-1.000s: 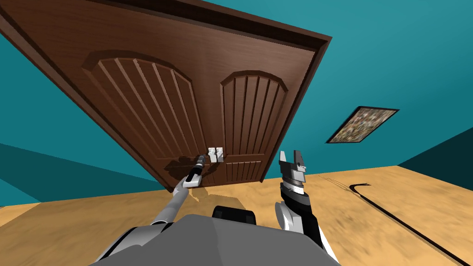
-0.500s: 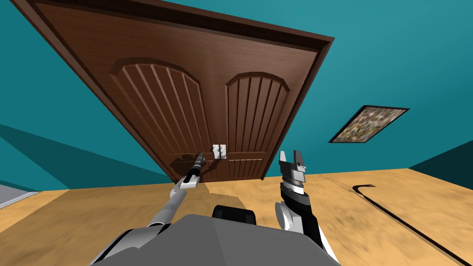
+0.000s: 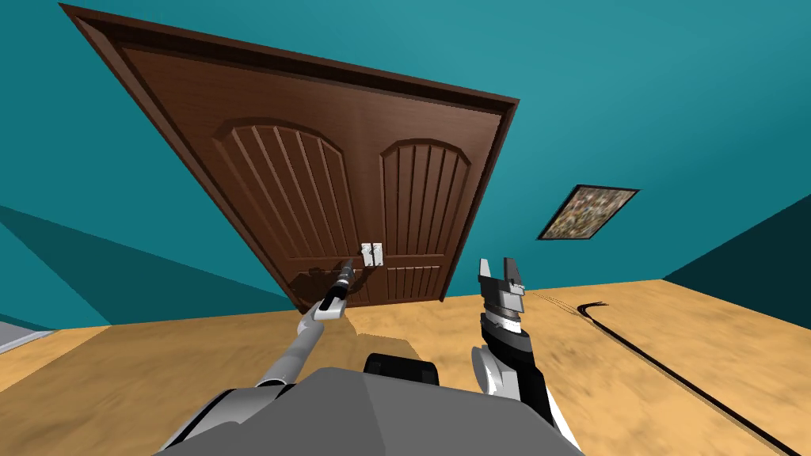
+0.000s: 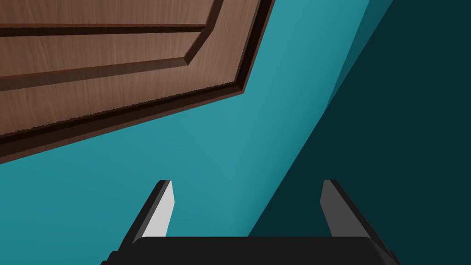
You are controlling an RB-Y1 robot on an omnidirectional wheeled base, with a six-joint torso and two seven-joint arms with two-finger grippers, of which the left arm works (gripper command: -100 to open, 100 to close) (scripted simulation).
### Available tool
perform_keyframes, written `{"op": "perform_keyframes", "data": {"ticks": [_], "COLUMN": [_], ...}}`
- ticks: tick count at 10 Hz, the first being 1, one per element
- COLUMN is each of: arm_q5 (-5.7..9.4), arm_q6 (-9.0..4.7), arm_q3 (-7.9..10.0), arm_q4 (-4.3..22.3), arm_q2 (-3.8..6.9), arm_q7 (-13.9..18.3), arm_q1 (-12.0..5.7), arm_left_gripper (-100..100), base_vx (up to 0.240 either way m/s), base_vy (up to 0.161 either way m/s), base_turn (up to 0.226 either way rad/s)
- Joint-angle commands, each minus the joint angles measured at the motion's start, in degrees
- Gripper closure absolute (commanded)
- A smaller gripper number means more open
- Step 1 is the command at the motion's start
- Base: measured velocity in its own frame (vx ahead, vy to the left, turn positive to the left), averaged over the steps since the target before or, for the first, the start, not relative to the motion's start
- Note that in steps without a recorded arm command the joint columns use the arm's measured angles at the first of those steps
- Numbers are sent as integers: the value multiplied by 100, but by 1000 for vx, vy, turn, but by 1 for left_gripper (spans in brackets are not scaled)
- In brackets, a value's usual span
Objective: Pull the door open
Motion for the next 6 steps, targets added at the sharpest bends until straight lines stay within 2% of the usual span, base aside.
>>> {"op": "perform_keyframes", "data": {"ticks": [1,2,3,4,5,6], "arm_q5": [0,27,27,27,50,63], "arm_q6": [0,0,0,0,1,-1], "arm_q3": [0,148,148,148,293,375], "arm_q4": [0,79,79,79,146,185], "arm_q2": [0,112,112,112,216,271], "arm_q7": [0,-10,-10,-10,-26,-37], "arm_q1": [0,104,104,104,196,242], "arm_left_gripper": [-100,-100,-100,-100,-100,-100], "base_vx": [-47,-33,-29,-13,13,57], "base_vy": [-81,38,67,53,86,110], "base_turn": [-34,227,119,-21,150,193]}}
